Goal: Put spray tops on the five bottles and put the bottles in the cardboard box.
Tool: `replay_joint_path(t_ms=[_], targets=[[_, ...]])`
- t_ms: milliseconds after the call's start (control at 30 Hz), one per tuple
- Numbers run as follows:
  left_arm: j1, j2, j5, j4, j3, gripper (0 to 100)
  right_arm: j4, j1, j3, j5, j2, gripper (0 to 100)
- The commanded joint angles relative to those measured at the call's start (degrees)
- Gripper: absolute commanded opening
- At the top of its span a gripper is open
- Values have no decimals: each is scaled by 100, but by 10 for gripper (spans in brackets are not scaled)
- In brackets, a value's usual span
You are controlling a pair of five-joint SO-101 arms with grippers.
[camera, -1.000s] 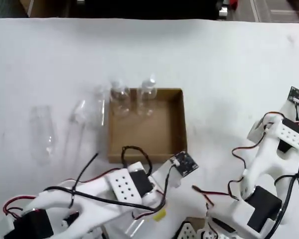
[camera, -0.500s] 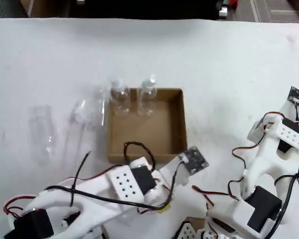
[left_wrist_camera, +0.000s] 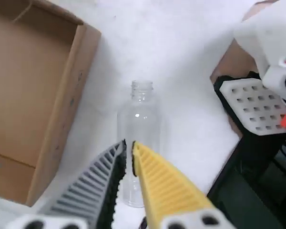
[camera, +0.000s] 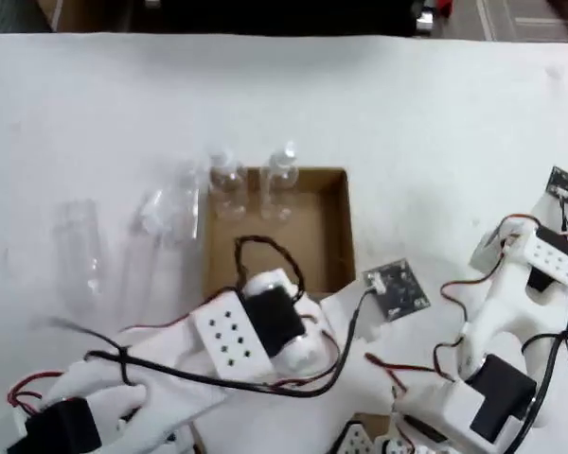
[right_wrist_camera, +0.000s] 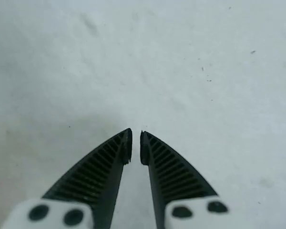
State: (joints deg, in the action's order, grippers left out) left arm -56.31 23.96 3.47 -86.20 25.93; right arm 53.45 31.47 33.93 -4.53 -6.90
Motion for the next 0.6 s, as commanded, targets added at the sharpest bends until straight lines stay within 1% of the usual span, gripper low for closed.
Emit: replay_joint_path(t_ms=[0,100,233,267,367,400,433,567], targets=[[22,75,554,-114,-440,24,-57,66,-44,62,-251,16],[22,251,686,-35,-448,24,-57,66,-35,62,-251,16],[22,963,738,281,-448,24,-57,66,-35,62,-251,16],[22,1200,914,378,-448,24,-57,66,-35,62,-251,16],[101,1956,2013,563,-484,26,-57,66,-35,62,-251,16],[224,2158,2303,659,-510,24,-57,66,-35,62,-251,16],[400,2325,2374,721,-554,24,-57,66,-35,62,-251,16],[1657,2484,1943,703,-835,27,-66,48,-44,62,-233,16]])
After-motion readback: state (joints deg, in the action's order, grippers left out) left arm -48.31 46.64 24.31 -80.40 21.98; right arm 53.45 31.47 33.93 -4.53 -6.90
